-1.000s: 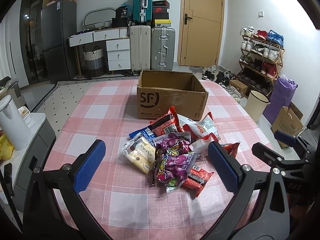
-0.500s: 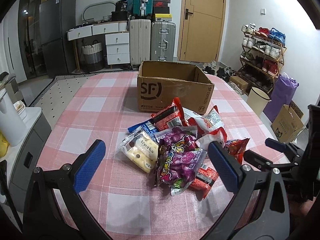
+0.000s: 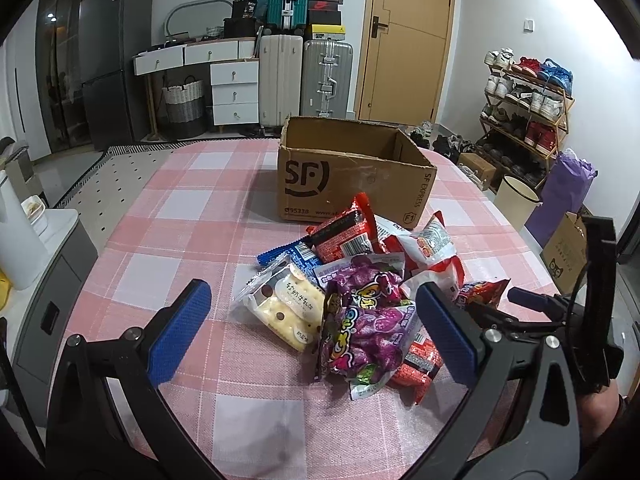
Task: Organize snacks
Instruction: 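Grasp the red triangular chip bag with the right gripper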
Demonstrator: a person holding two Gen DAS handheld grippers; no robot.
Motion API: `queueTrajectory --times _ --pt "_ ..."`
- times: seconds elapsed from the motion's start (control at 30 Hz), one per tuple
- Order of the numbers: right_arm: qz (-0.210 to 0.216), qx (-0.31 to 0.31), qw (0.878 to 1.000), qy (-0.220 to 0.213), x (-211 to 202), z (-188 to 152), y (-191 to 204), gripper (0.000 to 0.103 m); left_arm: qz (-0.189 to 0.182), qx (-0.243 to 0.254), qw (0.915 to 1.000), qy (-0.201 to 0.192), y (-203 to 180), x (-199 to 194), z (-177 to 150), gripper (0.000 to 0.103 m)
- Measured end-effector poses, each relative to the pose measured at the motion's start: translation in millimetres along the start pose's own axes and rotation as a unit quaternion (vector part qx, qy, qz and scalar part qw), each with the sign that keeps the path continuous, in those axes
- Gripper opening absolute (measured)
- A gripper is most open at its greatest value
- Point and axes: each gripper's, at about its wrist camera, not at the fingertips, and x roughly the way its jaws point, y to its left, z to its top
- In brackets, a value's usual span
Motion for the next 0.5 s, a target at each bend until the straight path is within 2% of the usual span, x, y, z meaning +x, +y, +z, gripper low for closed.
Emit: queueTrajectory --times 0.17,0.23,0.3,0.43,0.5 --pt "0.002 0.001 1.0 0.01 14 1 -3 0.101 0.001 -0.003 1.0 0.0 3 3 0 0.102" --pt "0.004 0.001 1.0 0.016 21 3 -5 0.095 0.001 -0.004 1.0 0.0 3 4 -1 0.102" --pt "0.01 0.003 1.0 0.024 24 2 -5 0.081 0.001 -0.004 1.0 0.001 3 5 0 0.102" --pt "0.014 0.007 0.999 0.03 30 0 -6 0.068 0.002 -0.005 1.0 -0.001 5 4 0 0.102" --pt "0.016 0.007 0.999 0.03 30 -1 -7 0.058 0.001 -0.006 1.0 -0.002 6 5 0 0.102"
